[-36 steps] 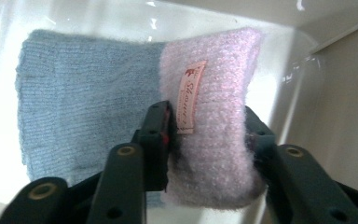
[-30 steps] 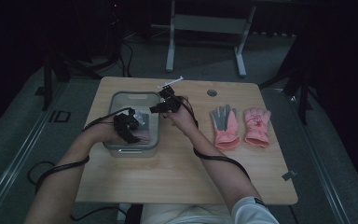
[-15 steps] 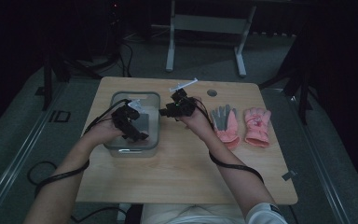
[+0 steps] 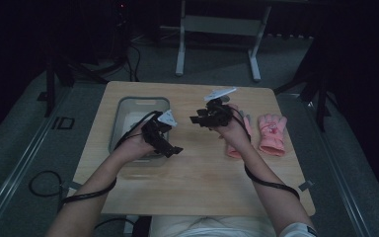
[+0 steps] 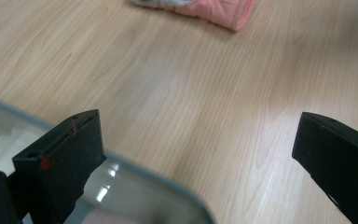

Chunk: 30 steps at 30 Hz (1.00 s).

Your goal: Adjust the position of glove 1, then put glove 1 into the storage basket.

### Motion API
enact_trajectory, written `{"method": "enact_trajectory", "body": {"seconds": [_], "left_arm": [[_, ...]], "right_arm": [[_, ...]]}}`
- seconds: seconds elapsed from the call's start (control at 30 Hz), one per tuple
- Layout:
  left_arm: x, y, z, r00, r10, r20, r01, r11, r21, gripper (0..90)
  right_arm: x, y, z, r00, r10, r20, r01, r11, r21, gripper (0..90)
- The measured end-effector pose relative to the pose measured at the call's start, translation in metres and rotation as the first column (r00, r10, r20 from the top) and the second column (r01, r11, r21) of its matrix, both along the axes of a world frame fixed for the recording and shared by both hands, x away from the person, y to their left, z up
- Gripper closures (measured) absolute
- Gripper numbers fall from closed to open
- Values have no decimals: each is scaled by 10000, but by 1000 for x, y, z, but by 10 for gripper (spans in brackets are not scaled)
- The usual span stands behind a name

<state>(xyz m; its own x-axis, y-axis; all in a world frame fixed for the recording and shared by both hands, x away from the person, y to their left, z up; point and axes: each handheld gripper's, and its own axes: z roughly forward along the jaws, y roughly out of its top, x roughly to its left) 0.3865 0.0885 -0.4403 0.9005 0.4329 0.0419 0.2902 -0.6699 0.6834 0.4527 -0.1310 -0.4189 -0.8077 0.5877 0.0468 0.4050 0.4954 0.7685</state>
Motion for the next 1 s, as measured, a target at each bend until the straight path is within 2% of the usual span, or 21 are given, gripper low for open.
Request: {"method": "enact_trajectory", "body": {"seconds": [0.1, 0.13, 0.17, 0.2, 0.23, 0.3, 0.43, 0.5, 0.63, 0.73, 0.77, 0.8, 0.87, 1.0], "left_arm": [[-6, -14, -4, 9999, 95, 131, -94, 9999, -97, 17], [-6, -14, -4, 9999, 95, 131, -94, 9999, -97, 17], [-8, -18, -5, 9998, 145, 151, -143, 9999, -96, 17], [-13, -26, -7, 9991, 253, 345, -253, 9997, -17, 17], [-15, -29, -7, 9991, 161, 388, -159, 9999, -54, 17], [-19, -36, -8, 9987, 113, 495, -113, 9999, -1, 17], [-28, -43, -12, 9996, -89, 276, 100, 9992, -395, 17], [-34, -47, -16, 9986, -12, 529, 17, 10000, -83, 17], [-46, -55, -31, 9997, -87, 226, 92, 9997, -232, 17], [-54, -62, -45, 9998, -34, 196, 32, 10000, 86, 17], [-54, -62, -45, 9998, -34, 196, 32, 10000, 86, 17], [-58, -63, -54, 10000, 5, -32, -5, 10000, -68, 17], [-62, -65, -62, 9999, 92, -105, -93, 9999, -78, 18], [-69, -66, -78, 9995, 300, -14, -300, 9995, 129, 18]], "right_arm": [[-1, -20, 0, 9998, -189, 62, 188, 9998, 70, 548], [-1, -20, 0, 9998, -189, 62, 188, 9998, 70, 548], [0, -32, -2, 9998, -203, 51, 204, 9998, -32, 562], [0, -37, -4, 9997, -214, 151, 218, 9996, -202, 563], [0, -42, -6, 9994, -285, 193, 292, 9988, -382, 568], [2, -53, -8, 9990, -441, 85, 443, 9985, -318, 568], [2, -71, -9, 9979, -599, 260, 609, 9974, -385, 564], [4, -81, -11, 9964, -770, 349, 787, 9957, -487, 563], [5, -101, -19, 9936, -1104, 252, 1118, 9916, -654, 557], [8, -112, -26, 9912, -1317, 153, 1326, 9866, -951, 547], [9, -114, -28, 9904, -1370, 190, 1383, 9845, -1082, 542], [10, -116, -30, 9888, -1473, 224, 1490, 9815, -1199, 537], [13, -120, -33, 9872, -1585, 153, 1591, 9765, -1451, 530], [20, -121, -41, 9838, -1789, 68, 1773, 9683, -1759, 518]]}}
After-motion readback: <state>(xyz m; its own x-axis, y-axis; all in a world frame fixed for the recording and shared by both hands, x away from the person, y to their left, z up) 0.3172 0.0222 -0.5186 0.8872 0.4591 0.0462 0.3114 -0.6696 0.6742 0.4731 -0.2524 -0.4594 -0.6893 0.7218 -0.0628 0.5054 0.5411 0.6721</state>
